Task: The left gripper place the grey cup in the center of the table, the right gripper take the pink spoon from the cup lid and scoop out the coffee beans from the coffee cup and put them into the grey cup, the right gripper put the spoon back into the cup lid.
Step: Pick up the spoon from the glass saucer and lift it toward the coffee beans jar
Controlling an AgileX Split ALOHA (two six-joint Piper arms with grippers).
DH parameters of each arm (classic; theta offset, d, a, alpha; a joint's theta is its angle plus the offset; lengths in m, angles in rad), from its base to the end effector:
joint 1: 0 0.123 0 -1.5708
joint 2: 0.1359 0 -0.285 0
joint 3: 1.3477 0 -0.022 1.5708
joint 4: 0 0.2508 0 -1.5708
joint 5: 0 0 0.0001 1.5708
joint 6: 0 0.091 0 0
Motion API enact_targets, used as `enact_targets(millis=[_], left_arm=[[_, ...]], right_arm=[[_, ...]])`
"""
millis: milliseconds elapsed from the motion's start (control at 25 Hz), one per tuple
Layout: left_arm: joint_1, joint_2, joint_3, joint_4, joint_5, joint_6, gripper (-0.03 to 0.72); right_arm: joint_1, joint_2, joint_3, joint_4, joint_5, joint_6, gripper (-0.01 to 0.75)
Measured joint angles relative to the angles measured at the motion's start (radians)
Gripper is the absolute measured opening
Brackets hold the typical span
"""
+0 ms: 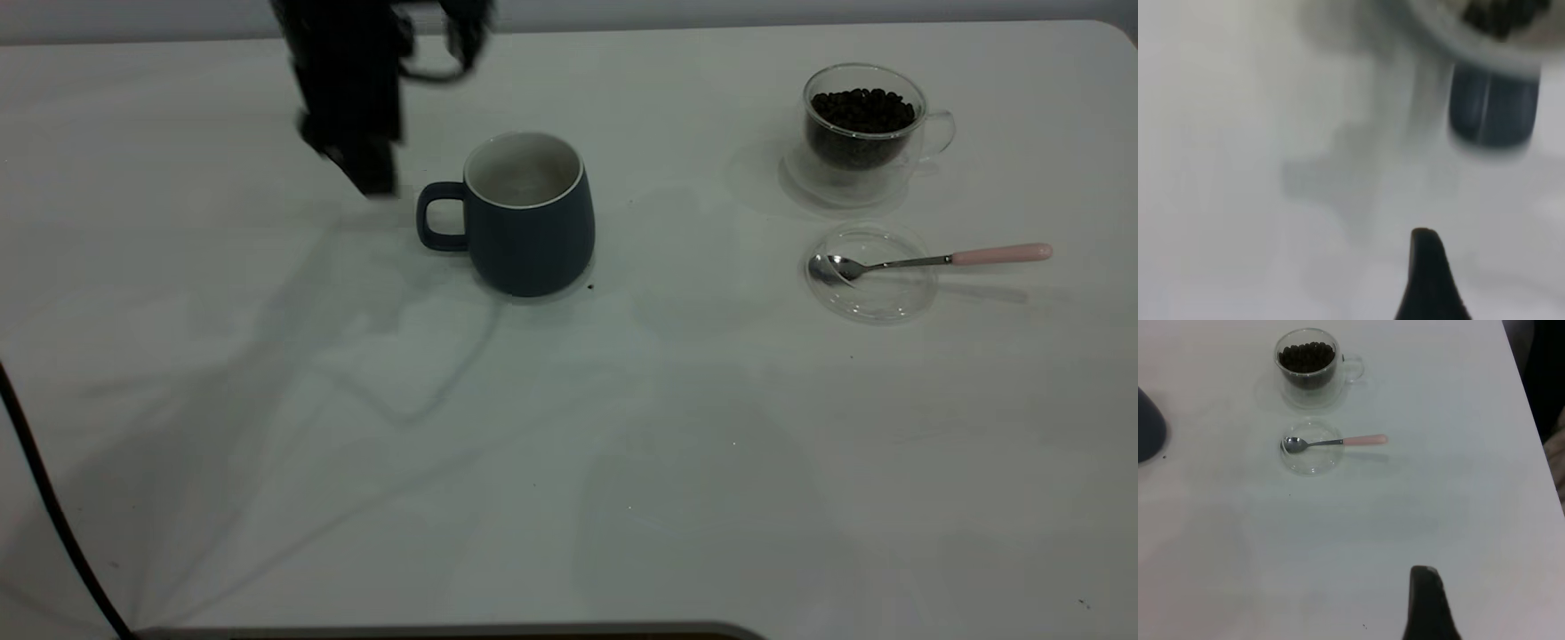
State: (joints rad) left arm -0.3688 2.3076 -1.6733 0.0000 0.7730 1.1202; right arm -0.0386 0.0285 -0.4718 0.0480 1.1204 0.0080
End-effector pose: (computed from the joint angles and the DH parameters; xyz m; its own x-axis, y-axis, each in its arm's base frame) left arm 0.4351 -0.1682 0.1063 -0.0690 0.9917 -0.1080 0.9704 0.0918 0.2233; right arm -0.0003 0.0039 0.2649 -0.5552 0.0503 -0.8302 0.0187 0.9987 0.0480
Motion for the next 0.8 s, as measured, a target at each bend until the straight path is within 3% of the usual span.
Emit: enact_targets(millis=[280, 520, 800], left_arm=[[0.004, -0.225, 0.000, 0.040, 0.165, -0.296, 0.567], [0.004, -0.467, 0.000, 0.042, 0.397, -0.562, 0.567], [0.004, -0.758, 0.027, 0.042, 0.397, -0.877, 0.567]], right_arm=[[0.000, 0.000, 0.000, 0.000, 0.000, 0.000, 0.536], [0.000, 0.000, 0.000, 0.000, 0.000, 0.000, 0.536], [0.000, 0.000, 0.000, 0.000, 0.000, 0.000, 0.536]])
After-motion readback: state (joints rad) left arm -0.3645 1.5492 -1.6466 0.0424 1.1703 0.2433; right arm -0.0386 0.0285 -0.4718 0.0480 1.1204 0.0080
